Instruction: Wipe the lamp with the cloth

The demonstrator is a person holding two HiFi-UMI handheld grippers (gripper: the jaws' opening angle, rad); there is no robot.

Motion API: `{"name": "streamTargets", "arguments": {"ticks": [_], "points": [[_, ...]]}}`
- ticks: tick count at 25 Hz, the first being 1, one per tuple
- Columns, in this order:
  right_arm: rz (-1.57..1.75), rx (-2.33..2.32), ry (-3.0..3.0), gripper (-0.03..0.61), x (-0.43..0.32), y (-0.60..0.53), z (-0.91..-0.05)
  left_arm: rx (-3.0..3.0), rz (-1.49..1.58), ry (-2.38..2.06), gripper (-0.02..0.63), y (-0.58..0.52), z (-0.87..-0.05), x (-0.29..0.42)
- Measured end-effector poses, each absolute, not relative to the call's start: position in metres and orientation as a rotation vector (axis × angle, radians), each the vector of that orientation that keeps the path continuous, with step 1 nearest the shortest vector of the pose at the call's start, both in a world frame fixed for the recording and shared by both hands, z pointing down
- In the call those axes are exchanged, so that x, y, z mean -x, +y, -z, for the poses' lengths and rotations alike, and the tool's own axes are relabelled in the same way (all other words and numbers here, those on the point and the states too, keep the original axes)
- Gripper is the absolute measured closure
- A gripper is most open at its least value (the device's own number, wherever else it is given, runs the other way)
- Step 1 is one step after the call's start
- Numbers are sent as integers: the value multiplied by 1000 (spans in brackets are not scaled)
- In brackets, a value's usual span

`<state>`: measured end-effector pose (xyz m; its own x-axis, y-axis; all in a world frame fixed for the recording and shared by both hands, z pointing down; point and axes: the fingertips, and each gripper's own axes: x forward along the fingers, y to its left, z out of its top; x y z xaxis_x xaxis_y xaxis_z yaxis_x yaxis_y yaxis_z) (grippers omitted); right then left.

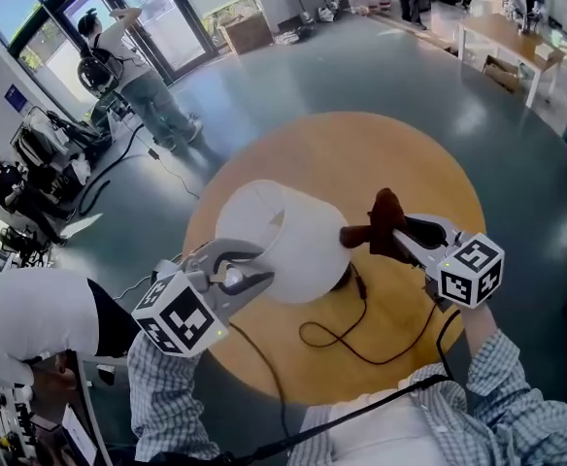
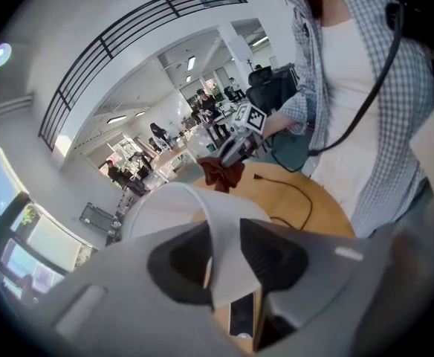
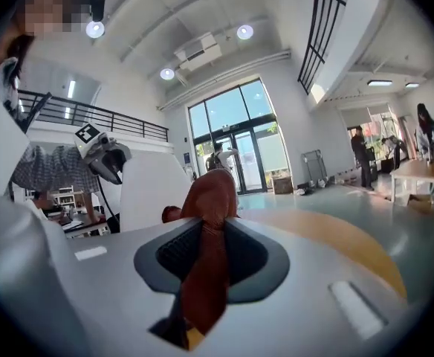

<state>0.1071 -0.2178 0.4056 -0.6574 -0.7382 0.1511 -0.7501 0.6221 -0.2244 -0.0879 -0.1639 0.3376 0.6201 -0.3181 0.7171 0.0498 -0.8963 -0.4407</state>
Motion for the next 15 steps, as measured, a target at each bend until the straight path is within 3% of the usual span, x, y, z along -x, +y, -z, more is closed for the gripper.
{"name": "streamTargets", "arguments": {"ticks": [5, 15], "points": [[-536, -1046, -2793, 489, -54, -220, -448, 2500, 1123, 298, 497, -170, -336, 109], [-607, -718, -2930, 491, 53, -236, -448, 2671, 968, 495, 497, -192, -331, 150]]}}
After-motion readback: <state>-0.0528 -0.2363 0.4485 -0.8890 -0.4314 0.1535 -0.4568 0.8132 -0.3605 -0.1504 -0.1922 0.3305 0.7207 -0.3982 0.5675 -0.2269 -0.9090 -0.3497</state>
